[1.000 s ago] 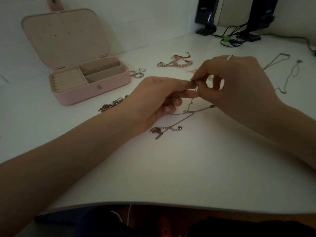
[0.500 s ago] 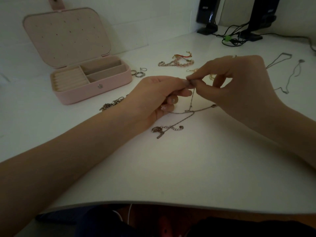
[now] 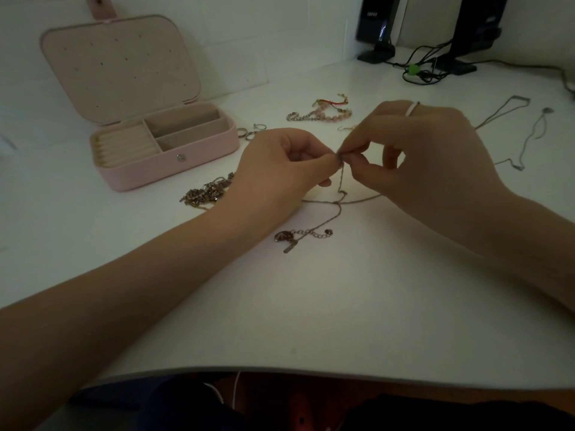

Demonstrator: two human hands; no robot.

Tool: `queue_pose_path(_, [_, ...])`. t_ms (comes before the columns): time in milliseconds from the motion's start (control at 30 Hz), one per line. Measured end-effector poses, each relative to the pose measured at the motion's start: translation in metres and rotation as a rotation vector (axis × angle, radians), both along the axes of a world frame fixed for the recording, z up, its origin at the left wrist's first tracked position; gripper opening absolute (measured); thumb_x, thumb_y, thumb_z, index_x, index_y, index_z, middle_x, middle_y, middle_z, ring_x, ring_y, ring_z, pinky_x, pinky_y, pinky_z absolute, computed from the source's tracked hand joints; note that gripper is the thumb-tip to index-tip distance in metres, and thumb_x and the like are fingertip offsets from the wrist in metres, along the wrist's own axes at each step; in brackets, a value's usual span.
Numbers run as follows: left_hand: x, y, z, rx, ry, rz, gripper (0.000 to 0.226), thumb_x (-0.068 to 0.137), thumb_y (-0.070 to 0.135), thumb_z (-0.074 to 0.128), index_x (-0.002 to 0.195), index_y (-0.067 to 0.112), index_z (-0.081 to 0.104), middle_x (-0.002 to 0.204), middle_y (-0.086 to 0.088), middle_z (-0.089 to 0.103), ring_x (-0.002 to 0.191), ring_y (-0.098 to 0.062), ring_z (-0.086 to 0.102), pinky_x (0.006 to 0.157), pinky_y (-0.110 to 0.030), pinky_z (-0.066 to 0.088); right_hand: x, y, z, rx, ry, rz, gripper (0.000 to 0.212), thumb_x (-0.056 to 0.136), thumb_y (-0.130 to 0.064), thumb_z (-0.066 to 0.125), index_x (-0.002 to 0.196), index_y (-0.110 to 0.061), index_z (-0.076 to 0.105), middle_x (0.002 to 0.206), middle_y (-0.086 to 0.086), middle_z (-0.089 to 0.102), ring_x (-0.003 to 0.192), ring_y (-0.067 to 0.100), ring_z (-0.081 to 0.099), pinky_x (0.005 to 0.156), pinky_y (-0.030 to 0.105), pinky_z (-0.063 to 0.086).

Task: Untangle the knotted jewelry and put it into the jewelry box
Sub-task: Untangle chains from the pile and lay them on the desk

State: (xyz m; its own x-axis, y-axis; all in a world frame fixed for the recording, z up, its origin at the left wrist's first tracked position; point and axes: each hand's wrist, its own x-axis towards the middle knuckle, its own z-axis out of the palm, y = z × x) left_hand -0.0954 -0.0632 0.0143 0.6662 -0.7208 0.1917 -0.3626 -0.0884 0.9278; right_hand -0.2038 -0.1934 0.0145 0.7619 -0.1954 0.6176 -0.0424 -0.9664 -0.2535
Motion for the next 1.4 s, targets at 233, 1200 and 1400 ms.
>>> queue_pose_path(233, [-0.0026,0.0005,-0.0013,0.006,-0.081,-0.012,0.007,0.085,0.008,0.068,0.083,0.003,0.072,0.059,-0.003,0.062,0.039,0.004,0.050,0.045,-0.003,0.030,0.0007,0.0026,-0.0011,-0.045,0.004,0.015,0.014,0.083,-0.028,0.053,0.085,-0.021,0.065,0.083,-0.009,0.059,0.062,0.014,0.052,0.056,0.042,0.051])
queue_pose_path(1200, [0.0056,-0.0014,0.0003,-0.058,0.343,-0.133,0.012,0.090,0.008,0.061,0.085,0.004,0.071,0.056,-0.002,0.064,0.038,-0.006,0.036,0.036,-0.015,0.027,0.0010,0.0008,-0.0047,-0.221,-0.060,0.005,0.008,0.085,-0.017,0.056,0.086,-0.013,0.063,0.087,-0.002,0.063,0.058,0.014,0.045,0.049,0.037,0.048])
queue_pose_path(1400, [0.0065,-0.0013,-0.0021,-0.054,0.334,-0.146,0.016,0.087,0.008,0.065,0.094,-0.005,0.069,0.057,-0.003,0.064,0.038,-0.005,0.037,0.037,-0.015,0.028,0.0009,0.0006,-0.0042,-0.250,-0.060,0.003,0.006,0.084,-0.016,0.056,0.084,-0.013,0.062,0.089,-0.001,0.063,0.055,0.018,0.049,0.048,0.036,0.047])
